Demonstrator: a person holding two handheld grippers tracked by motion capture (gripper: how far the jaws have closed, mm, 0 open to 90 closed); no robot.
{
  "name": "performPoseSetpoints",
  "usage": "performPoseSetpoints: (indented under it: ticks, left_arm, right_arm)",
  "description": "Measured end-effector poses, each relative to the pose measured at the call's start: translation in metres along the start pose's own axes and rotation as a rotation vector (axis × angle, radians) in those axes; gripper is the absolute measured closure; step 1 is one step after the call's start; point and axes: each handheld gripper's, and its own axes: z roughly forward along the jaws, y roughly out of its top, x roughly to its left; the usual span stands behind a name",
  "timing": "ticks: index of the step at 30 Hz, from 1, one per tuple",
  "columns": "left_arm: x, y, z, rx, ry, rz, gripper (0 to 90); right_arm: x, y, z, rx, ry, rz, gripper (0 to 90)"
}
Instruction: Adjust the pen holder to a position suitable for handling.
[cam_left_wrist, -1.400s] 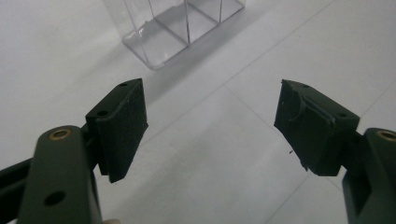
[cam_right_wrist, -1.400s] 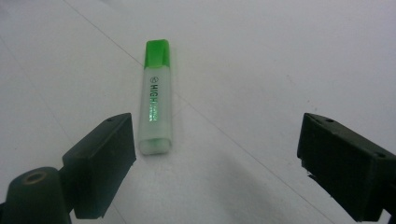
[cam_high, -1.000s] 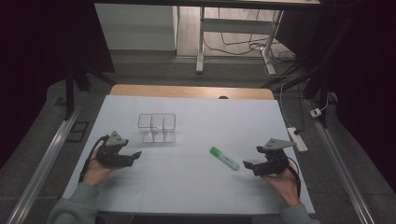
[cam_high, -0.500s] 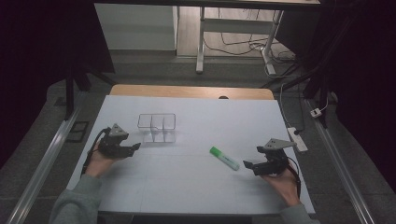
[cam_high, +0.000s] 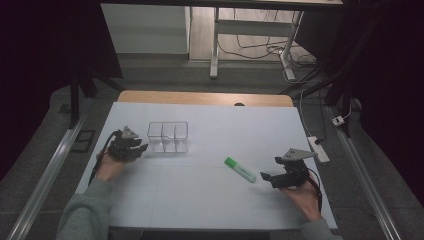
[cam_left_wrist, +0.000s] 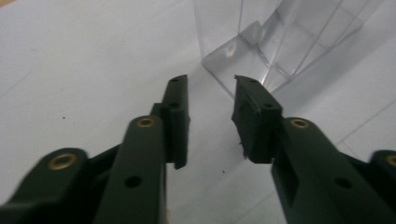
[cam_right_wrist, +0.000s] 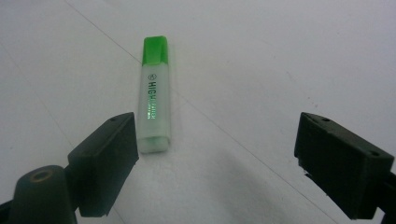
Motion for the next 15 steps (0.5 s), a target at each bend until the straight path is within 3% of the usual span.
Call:
performPoseSetpoints:
  ticks: [6, 15]
  left_arm:
    - [0.005, 0.002, 0.011, 0.018, -0.004, -0.009, 87.8]
    - [0.012, 0.003, 0.020, 0.013, -0.026, -0.047, 88.8]
  right_arm:
    - [0.001, 0.000, 0.000, 0.003, -0.007, -0.001, 13.7]
    - [0.000, 0.000, 0.002, 0.018, -0.008, -0.006, 14.0]
